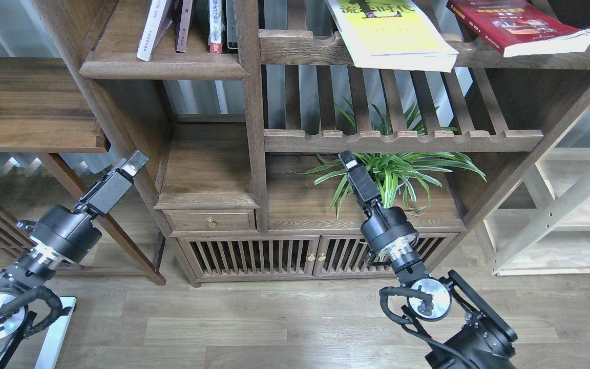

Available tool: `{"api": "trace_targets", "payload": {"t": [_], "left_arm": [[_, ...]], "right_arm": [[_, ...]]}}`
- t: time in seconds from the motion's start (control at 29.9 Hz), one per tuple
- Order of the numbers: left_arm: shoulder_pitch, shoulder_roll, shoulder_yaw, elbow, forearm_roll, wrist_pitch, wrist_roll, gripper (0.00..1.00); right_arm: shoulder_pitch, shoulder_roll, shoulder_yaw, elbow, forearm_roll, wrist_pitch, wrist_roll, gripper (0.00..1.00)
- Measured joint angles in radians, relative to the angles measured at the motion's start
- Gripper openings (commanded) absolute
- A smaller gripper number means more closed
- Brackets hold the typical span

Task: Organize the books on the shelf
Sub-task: 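Raise the right gripper up to the red book on the top shelf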

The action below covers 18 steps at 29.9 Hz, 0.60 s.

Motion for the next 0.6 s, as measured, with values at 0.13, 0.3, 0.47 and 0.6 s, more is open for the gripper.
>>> {"api": "trace_targets", "payload": {"t": [0.13,0.3,0.47,0.6], "left_arm": [[0.003,-0.011,0.018,0.013,-0.086,0.0,-0.002,0.9],[0.015,-0.078,0.031,0.059,-0.153,0.0,-0.01,0.92],[0.035,-0.089,0.018,0.076,-0.165,0.0,0.004,0.93],[0.031,-0.07,0.008,0.098,-0.166,0.0,0.008,0.92]], "right_arm": [[-0.003,0.0,0.0,-0.004,0.0,0.029,0.006,1.0],[-0.002,0.0,0.002,0.0,0.003,0.055,0.004,1.0],[0.02,-0.002,0.064,0.007,0.004,0.055,-0.003,1.0],[0.033,-0.007,0.129,0.026,0.015,0.055,-0.005,1.0]]}}
